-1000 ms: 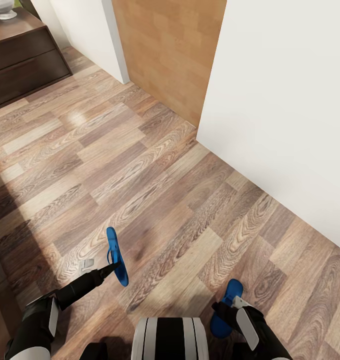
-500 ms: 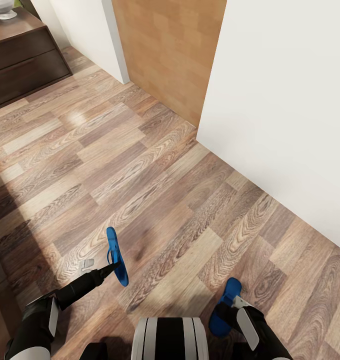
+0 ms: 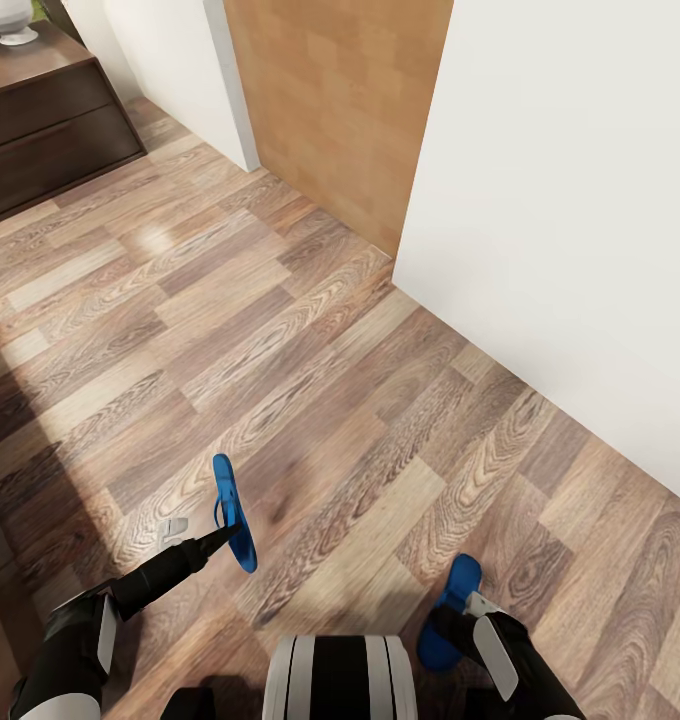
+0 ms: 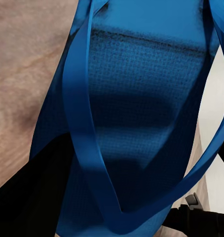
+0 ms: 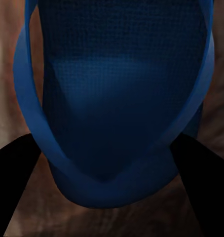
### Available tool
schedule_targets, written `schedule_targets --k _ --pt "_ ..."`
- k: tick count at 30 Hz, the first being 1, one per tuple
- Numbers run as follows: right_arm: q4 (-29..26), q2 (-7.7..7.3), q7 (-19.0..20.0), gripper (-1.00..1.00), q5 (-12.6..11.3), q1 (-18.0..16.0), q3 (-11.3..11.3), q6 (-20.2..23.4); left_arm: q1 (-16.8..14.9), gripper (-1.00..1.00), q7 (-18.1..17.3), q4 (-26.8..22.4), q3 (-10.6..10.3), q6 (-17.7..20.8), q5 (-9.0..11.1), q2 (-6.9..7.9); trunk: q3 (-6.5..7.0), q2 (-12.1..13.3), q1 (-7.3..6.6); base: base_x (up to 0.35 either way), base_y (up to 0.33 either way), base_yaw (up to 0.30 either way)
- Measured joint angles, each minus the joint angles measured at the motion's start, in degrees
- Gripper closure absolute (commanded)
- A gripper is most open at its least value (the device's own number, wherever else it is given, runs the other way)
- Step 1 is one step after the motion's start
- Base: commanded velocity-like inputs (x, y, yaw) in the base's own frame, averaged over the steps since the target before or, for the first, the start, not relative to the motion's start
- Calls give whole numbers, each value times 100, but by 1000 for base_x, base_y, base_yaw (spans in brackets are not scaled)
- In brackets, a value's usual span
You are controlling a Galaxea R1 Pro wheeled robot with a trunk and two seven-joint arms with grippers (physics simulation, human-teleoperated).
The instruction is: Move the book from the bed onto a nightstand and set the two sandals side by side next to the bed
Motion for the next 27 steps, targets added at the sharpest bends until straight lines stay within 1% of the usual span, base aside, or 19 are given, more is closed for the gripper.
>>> schedule_targets --k 23,27 --pt "-17 9 43 100 0 0 6 0 0 100 0 0 0 0 0 0 510 31 -59 0 0 0" --pt "-209 17 38 100 -3 0 12 13 0 100 1 0 0 1 0 0 599 36 -70 0 0 0"
